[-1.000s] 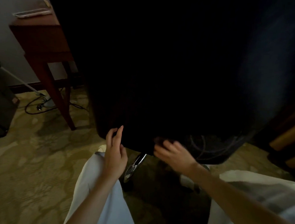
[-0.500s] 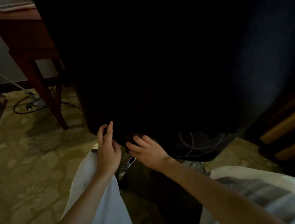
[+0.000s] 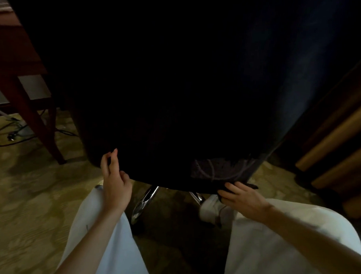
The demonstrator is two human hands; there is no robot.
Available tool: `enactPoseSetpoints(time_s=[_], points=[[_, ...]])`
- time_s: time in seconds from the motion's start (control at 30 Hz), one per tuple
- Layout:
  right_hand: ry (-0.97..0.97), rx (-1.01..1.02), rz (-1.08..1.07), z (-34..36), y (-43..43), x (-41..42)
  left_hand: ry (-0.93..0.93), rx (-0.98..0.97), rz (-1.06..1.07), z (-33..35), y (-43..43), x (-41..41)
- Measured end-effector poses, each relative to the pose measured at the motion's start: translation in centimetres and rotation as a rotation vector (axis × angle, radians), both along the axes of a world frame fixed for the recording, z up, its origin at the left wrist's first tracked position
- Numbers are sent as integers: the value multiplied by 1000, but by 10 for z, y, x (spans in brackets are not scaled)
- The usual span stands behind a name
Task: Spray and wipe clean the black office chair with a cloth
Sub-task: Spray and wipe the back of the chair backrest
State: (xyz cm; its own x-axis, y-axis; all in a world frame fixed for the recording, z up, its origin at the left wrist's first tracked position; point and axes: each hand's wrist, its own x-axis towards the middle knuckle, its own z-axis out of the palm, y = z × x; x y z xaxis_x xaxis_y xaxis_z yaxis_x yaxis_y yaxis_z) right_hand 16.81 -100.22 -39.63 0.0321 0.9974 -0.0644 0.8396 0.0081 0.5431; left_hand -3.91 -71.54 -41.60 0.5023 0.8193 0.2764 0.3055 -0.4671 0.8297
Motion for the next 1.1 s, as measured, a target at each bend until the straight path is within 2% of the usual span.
enactPoseSetpoints(time_s=[0.1,0.23,0.3,0.37,0.4,0.47,0.53,0.6,0.63,0.7,0.77,0.87,0.97,1.03,1.1], points=[[74,342,101,35,22,-21,-36,-30,9,0,-5,2],[80,895,214,125,66,-43,-67,-15,18,0,-8,6],[46,1046,165,150,86,-41,-76,-26,22,-1,-8,7],[63,1087,104,144,101,-32,-76,-19,25,-1,-6,7],[66,1059,91,132,104,-28,-70,-10,24,-2,-5,7],[16,857,76,86,103,-25,-49,12,15,-2,-2,6],[-64,500,93,22,90,-26,-18,11,5,-4,3,3],[-52,117,32,-28,71,-35,-5,-9,-16,-6,8,0],[-28,5,-11,-42,64,-40,-6,-9,-28,-6,11,-1],[12,-5,-64,-45,59,-45,-9,8,-45,-6,16,-1],[51,177,-49,-28,58,-45,7,-4,-53,-6,19,-1],[61,695,78,37,48,-37,-30,-16,-27,-6,20,-1],[-2,1111,68,125,40,-26,-94,33,-26,-5,10,0],[9,1236,6,151,42,-19,-83,69,-97,-6,-2,4],[-32,1205,-29,141,48,-15,-73,90,-150,-8,-9,7]])
